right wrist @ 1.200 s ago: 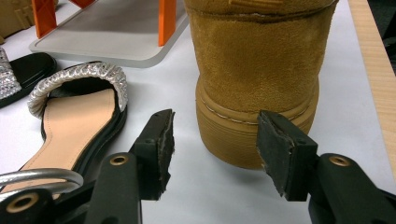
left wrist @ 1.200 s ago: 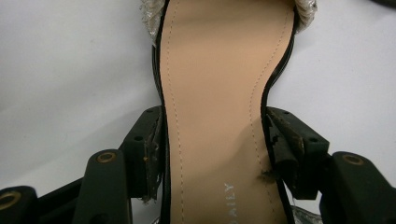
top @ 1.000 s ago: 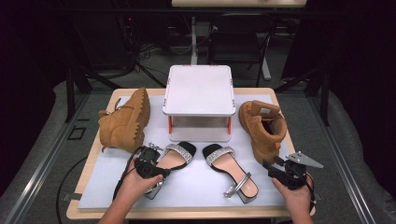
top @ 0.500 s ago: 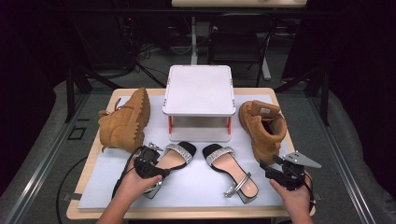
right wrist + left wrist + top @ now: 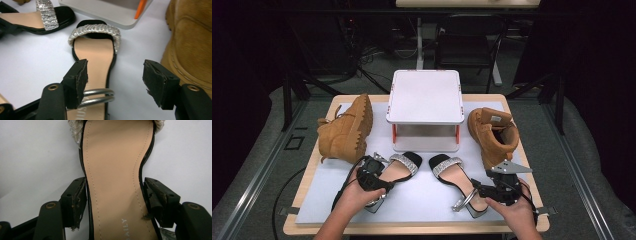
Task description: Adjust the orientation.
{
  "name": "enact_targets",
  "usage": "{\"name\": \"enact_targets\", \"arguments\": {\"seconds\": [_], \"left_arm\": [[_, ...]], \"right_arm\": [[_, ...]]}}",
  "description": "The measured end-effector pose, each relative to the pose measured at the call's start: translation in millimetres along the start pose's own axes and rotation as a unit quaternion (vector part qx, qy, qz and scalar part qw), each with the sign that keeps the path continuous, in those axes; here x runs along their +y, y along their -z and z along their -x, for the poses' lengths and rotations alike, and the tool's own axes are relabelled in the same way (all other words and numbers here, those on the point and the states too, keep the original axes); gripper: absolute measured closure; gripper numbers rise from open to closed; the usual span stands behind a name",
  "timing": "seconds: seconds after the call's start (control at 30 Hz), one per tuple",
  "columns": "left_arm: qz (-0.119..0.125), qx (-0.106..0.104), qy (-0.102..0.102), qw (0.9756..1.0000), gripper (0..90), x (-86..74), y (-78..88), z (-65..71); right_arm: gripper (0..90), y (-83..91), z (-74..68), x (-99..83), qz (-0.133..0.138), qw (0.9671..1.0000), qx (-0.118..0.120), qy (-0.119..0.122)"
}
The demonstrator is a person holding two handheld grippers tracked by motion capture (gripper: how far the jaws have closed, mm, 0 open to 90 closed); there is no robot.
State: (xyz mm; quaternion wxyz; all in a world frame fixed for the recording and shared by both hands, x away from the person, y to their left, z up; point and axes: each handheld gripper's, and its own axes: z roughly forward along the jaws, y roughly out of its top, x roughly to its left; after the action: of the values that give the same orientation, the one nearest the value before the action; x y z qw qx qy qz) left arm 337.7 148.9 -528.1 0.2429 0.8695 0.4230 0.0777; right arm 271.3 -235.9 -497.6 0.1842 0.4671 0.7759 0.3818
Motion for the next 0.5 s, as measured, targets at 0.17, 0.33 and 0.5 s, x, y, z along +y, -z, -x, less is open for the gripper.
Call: {"name": "enact_targets", "arguments": {"seconds": [0.17,0.33,0.5], "left_arm": [[-0.001,0.002,0.001,1.0000,36.0,-0.3,0.1,0.6],[0.001,0.000,0.004,1.0000,36.1,-0.6,0.0,0.1],[0.001,-0.001,0.005,1.0000,36.1,-0.6,-0.1,-0.3]], "right_arm": [[35.6,-4.1,-8.4,9.5,-0.015,0.9997,0.020,0.000],[33.7,-19.1,-17.5,14.5,-0.047,0.9983,0.032,0.011],[32.0,-36.0,-22.2,15.9,-0.085,0.9959,0.023,0.023]]}}
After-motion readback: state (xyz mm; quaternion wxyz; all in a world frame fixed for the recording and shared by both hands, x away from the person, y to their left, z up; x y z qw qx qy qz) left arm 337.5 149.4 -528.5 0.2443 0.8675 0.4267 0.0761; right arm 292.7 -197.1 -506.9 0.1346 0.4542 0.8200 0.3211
